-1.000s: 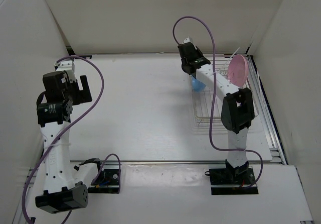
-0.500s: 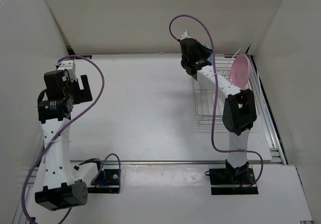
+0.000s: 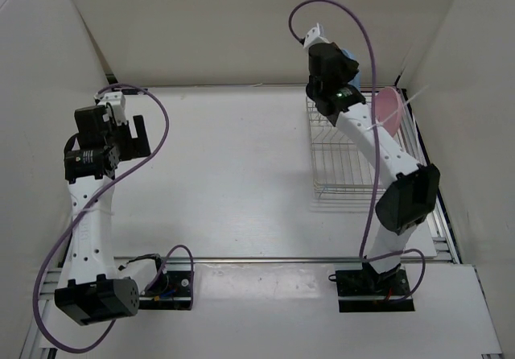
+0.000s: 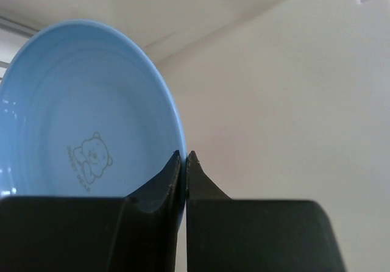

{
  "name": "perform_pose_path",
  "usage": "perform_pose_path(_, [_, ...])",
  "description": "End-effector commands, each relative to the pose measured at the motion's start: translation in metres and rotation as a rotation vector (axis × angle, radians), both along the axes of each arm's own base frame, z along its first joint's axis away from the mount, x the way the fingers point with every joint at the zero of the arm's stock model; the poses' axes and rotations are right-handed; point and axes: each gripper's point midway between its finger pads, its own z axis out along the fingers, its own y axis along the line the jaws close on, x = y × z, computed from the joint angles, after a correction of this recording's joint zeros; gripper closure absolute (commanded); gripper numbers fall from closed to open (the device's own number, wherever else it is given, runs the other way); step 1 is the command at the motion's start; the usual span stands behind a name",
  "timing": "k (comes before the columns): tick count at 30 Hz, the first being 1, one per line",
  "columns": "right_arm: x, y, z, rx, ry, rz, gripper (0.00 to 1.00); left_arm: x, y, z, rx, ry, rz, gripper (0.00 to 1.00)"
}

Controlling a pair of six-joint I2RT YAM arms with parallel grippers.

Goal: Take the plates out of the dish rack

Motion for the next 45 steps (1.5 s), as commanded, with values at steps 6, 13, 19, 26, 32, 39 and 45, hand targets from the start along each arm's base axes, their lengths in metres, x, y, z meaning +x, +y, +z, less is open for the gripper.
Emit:
perform_pose_path(6, [-0.100,0.066,0.013,0.592,0.143,0.531,1.00,0.052,-0.094,0.041,-0.230,-0.069,-0.383,0.00])
perform_pose_path(13, [-0.150,0.113,-0.029,0.770,0.355,0.817,1.00,0.066,-0.223,0.039,-0.360,0.052,-0.822,0.00])
perform_pose_path(19, [-0.149,0.123,-0.025,0.847,0.415,0.875,1.00,0.048,-0.304,0.038,-0.354,0.085,-1.060,0.04])
perform_pose_path(26, [-0.141,0.114,-0.021,0.841,0.393,0.856,1.00,0.031,-0.352,0.012,-0.336,0.139,-1.155,0.13])
perform_pose_path(32, [-0.140,0.113,-0.012,0.852,0.373,0.862,1.00,0.035,-0.363,0.014,-0.306,0.128,-1.155,0.32])
perform_pose_path(39, [-0.148,0.109,-0.018,0.852,0.381,0.856,1.00,0.040,-0.360,0.020,-0.282,0.103,-1.132,0.58])
perform_pose_path(45, [-0.150,0.108,-0.022,0.843,0.390,0.856,1.00,0.046,-0.364,0.016,-0.282,0.111,-1.131,0.89])
